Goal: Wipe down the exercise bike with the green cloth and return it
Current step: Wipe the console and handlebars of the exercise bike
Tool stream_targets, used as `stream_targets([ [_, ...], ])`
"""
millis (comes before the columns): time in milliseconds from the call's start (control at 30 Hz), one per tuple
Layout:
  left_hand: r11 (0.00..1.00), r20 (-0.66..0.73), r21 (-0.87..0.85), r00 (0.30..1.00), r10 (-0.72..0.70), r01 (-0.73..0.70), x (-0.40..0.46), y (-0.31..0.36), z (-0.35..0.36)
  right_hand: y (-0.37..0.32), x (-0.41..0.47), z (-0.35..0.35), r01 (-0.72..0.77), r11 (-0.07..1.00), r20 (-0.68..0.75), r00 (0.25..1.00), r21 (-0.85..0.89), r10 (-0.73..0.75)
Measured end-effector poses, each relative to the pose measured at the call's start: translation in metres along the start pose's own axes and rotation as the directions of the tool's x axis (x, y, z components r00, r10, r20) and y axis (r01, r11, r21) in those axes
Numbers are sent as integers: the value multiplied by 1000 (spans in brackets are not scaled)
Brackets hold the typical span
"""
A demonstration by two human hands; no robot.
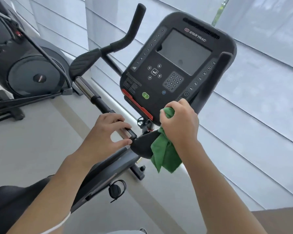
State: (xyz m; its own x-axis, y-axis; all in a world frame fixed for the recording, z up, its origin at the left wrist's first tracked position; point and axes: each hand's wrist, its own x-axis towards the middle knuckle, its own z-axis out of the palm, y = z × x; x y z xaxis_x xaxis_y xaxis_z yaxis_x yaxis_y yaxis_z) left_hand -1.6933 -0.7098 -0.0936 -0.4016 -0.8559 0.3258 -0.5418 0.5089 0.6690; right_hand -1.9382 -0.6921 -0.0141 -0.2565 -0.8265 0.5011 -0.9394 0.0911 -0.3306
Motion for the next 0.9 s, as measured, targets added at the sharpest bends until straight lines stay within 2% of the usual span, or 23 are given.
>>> stream_targets([
  [100, 999, 20, 26, 1000, 24, -24, 1, -2, -3, -4, 11, 6, -36, 997, 36, 999, -68, 38],
  [200, 998, 37, 47, 999, 30, -32, 0, -6, 0, -11, -15, 7, -45, 994, 72, 996, -96, 53],
  [333, 999, -9, 17, 999, 41, -41, -7, -11, 11, -18, -82, 5, 43, 998, -4, 999, -46, -43],
  [467, 999, -44, 4, 998, 47, -47, -3, -13, 13, -41, -143, 18, 11, 1000, -58, 998, -29, -13],
  [600, 998, -64, -17, 997, 53, -54, -5, -14, 16, -32, -135, 18, 156, 975, -50, 985, -157, -166],
  [700, 999, -59, 2, 997, 51, -51, -4, -15, 16, -19, -95, 7, 38, 992, -103, 993, -123, -51],
  [800, 999, -51, 8, 998, 43, -43, -4, -14, 17, -18, -80, 8, 14, 995, -97, 995, -95, -24],
  [900, 999, -45, 24, 998, 50, -49, -5, -13, 16, -8, -54, 4, -88, 995, -131, 988, -42, 82],
])
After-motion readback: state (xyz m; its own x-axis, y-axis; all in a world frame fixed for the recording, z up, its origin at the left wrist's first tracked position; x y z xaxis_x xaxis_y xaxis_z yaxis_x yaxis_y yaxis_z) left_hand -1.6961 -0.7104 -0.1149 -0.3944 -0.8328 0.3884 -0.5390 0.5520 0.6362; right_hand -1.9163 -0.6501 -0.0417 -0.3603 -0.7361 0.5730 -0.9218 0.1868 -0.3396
